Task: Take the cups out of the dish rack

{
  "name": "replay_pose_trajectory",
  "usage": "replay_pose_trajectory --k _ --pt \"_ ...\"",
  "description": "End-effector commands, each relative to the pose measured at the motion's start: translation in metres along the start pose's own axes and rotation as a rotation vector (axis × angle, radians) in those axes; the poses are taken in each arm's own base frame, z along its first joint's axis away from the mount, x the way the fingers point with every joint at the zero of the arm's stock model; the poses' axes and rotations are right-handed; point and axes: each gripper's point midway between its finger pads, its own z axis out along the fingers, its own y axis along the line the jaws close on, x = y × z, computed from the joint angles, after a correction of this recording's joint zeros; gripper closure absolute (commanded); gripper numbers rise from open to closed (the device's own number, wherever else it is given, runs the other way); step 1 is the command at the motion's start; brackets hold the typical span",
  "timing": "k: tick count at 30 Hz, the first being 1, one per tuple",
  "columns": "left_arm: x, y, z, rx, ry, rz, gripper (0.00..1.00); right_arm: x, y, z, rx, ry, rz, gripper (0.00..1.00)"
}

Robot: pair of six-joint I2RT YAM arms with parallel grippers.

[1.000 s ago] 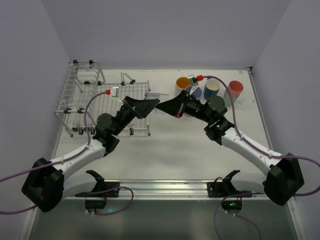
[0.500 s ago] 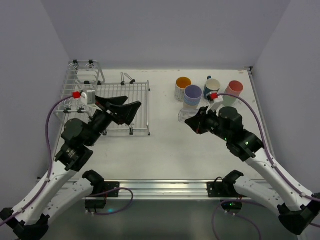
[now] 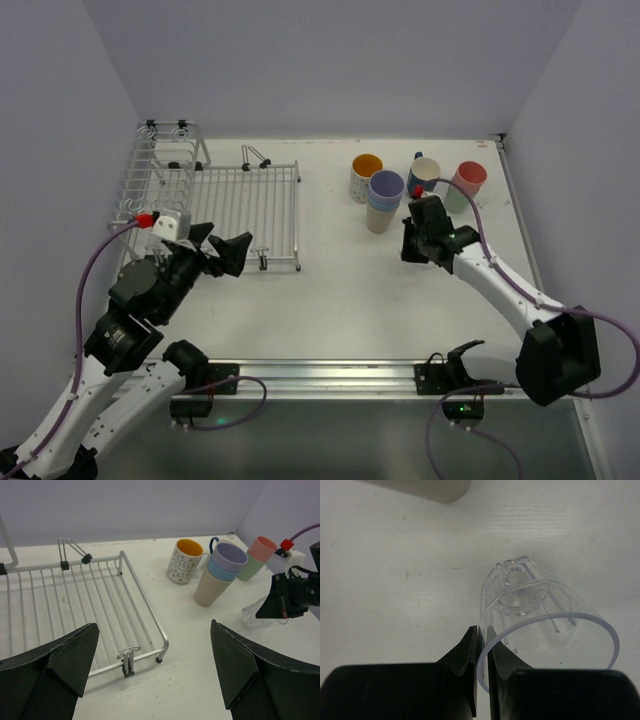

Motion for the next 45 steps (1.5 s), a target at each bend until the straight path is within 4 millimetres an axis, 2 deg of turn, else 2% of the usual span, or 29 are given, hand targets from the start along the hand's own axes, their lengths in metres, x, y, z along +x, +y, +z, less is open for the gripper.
replay_pose_trajectory --k 1,2,4,5,6,8,12,15,19,20,23,25,29,30,31,32,33,36,37,39,40,41,42,43,44,45 --pt "0.031 0.020 -0.003 -0.065 0.076 0.094 0.00 -0.047 -0.015 0.017 0.114 -0.076 0.017 1.00" --pt "0.034 0.023 -0.003 -0.074 0.079 0.099 0.00 -0.061 -0.021 0.020 0.136 -0.091 0.034 1.00" --pt "0.041 0.026 -0.006 -0.075 0.079 0.100 0.00 -0.066 -0.026 0.035 0.158 -0.069 0.019 1.00" --pt "0.042 0.025 -0.007 -0.067 0.075 0.094 0.00 -0.080 -0.028 0.036 0.171 -0.089 0.005 1.00" --pt "0.045 0.024 -0.009 -0.060 0.072 0.093 0.00 -0.079 -0.030 0.046 0.190 -0.065 -0.004 1.00" --pt "0.045 0.020 -0.011 -0.035 0.063 0.085 0.00 -0.090 -0.031 0.051 0.192 -0.066 -0.003 1.00" --pt "0.043 0.018 -0.013 -0.017 0.049 0.085 0.00 -0.084 -0.031 0.069 0.178 -0.007 -0.001 1.00" --pt "0.041 0.017 -0.014 -0.014 0.037 0.082 0.00 -0.077 -0.034 0.077 0.187 0.022 -0.002 0.92" --pt "0.043 0.016 -0.012 -0.007 0.045 0.085 0.00 -0.075 -0.037 0.075 0.186 0.022 -0.001 0.73" --pt "0.044 0.016 -0.012 -0.004 0.048 0.085 0.00 -0.075 -0.037 0.072 0.182 0.018 0.002 0.64" --pt "0.045 0.017 -0.010 -0.012 0.054 0.088 0.00 -0.080 -0.034 0.062 0.161 -0.016 0.007 0.51" --pt "0.046 0.018 -0.010 -0.019 0.058 0.088 0.00 -0.084 -0.031 0.054 0.141 -0.039 0.015 0.50" --pt "0.037 0.015 -0.009 -0.017 0.046 0.072 0.00 -0.095 -0.023 0.021 0.081 -0.128 0.043 0.32" --pt "0.034 0.013 -0.008 -0.011 0.041 0.068 0.00 -0.104 -0.020 0.002 0.056 -0.187 0.054 0.26" --pt "0.031 0.010 -0.007 -0.001 0.036 0.055 0.00 -0.107 -0.017 -0.007 0.037 -0.218 0.059 0.22" --pt "0.029 0.005 -0.004 0.016 0.043 0.048 0.00 -0.102 -0.016 -0.014 0.016 -0.227 0.065 0.18" --pt "0.019 0.000 -0.005 0.035 0.024 0.043 0.00 -0.109 -0.013 -0.037 -0.017 -0.295 0.075 0.10" --pt "-0.001 -0.015 -0.001 0.090 0.014 0.029 0.00 -0.113 -0.013 -0.069 -0.053 -0.396 0.094 0.03" --pt "-0.008 -0.019 0.001 0.101 0.001 0.022 0.00 -0.120 -0.013 -0.095 -0.077 -0.474 0.107 0.01" --pt "-0.027 -0.029 0.001 0.132 -0.030 0.017 0.00 -0.130 -0.013 -0.125 -0.104 -0.575 0.125 0.01" --pt "-0.036 -0.032 0.001 0.143 -0.049 0.013 0.00 -0.138 -0.011 -0.159 -0.151 -0.681 0.137 0.01" --pt "-0.043 -0.035 0.002 0.151 -0.055 0.013 0.00 -0.144 -0.008 -0.182 -0.184 -0.743 0.151 0.01" --pt "-0.064 -0.040 -0.003 0.162 -0.101 0.009 0.00 -0.148 -0.007 -0.203 -0.216 -0.802 0.158 0.01" --pt "-0.076 -0.042 -0.006 0.166 -0.124 0.013 0.00 -0.153 -0.005 -0.226 -0.251 -0.871 0.166 0.01" --pt "-0.086 -0.043 -0.006 0.165 -0.139 0.014 0.00 -0.154 -0.005 -0.264 -0.297 -0.968 0.173 0.01" --pt "-0.111 -0.047 -0.015 0.172 -0.193 0.011 0.00 -0.155 -0.005 -0.283 -0.324 -1.016 0.176 0.01"
